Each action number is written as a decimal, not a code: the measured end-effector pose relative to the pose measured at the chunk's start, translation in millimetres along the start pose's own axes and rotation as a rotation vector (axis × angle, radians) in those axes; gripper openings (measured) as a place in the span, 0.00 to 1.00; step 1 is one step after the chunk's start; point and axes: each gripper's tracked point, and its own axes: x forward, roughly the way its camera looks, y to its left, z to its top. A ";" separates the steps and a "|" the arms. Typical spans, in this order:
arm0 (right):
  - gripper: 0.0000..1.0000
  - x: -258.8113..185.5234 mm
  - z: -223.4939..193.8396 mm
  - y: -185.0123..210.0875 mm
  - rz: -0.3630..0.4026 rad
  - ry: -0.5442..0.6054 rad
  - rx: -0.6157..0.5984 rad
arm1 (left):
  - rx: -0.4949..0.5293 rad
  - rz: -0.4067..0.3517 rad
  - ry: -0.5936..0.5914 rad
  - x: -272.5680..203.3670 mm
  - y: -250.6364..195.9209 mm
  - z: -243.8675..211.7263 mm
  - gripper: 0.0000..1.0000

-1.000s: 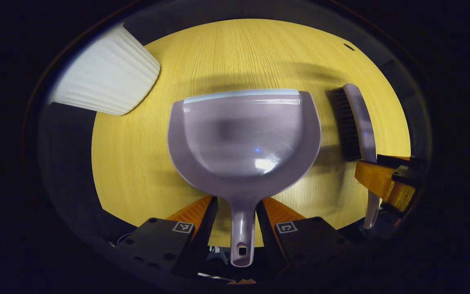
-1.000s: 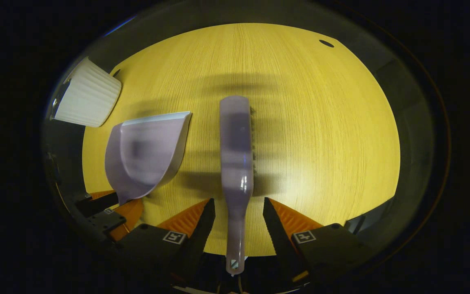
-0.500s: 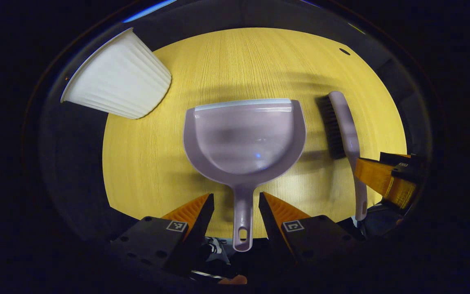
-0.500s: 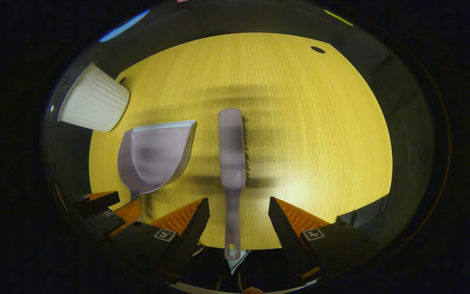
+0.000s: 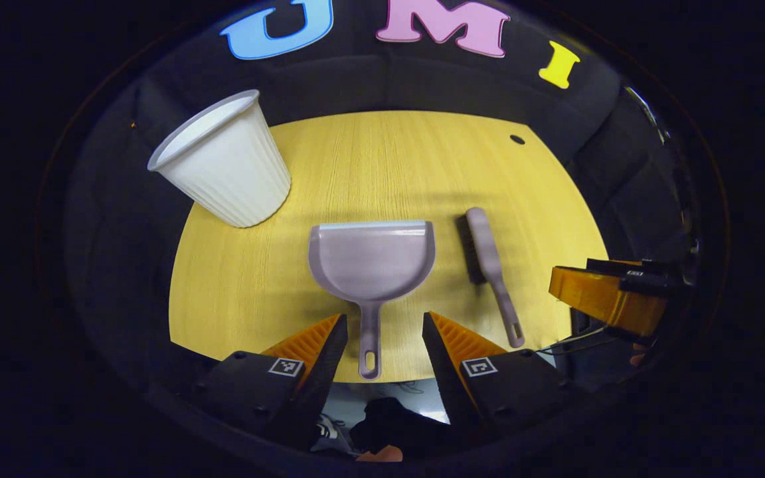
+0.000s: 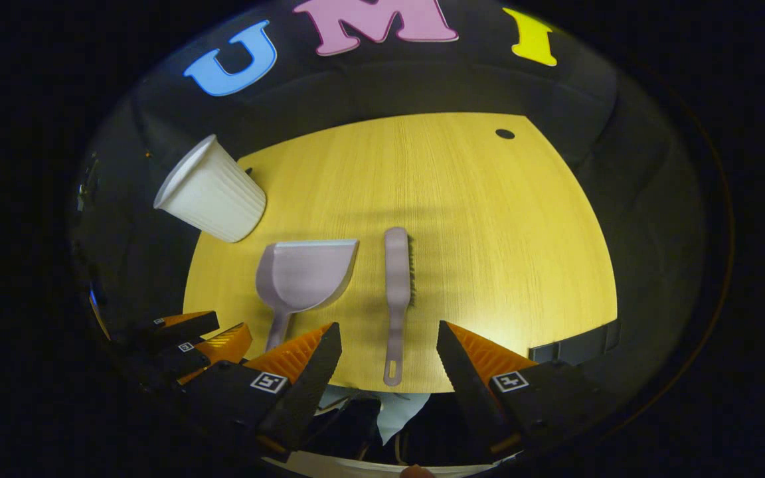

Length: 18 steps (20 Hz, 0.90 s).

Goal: Pick up the small broom and dustpan from the desktop, sweep the trash into the dustpan with the broom, and then empty the trash into the garbage bin.

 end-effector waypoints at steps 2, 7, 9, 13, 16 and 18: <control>0.95 -34.5 6.4 -1.8 -0.007 -0.100 -0.015 | 0.039 -0.034 -0.138 -29.9 -3.6 17.6 0.70; 0.95 -143.1 34.7 -20.4 -0.096 -0.460 -0.092 | 0.071 -0.067 -0.555 -144.8 -20.4 61.0 0.69; 0.95 -189.4 49.6 -33.7 -0.119 -0.618 -0.135 | 0.064 -0.089 -0.714 -199.7 -34.8 70.3 0.69; 0.94 -285.0 83.7 -67.4 -0.144 -0.973 -0.260 | -0.042 0.000 -0.972 -285.7 -49.9 50.4 0.70; 0.94 -324.9 81.6 -70.0 -0.133 -1.103 -0.296 | -0.009 0.075 -1.069 -342.0 -75.6 21.7 0.68; 0.94 -320.7 76.6 -66.0 -0.149 -1.115 -0.291 | 0.023 0.107 -1.083 -361.7 -94.6 10.2 0.69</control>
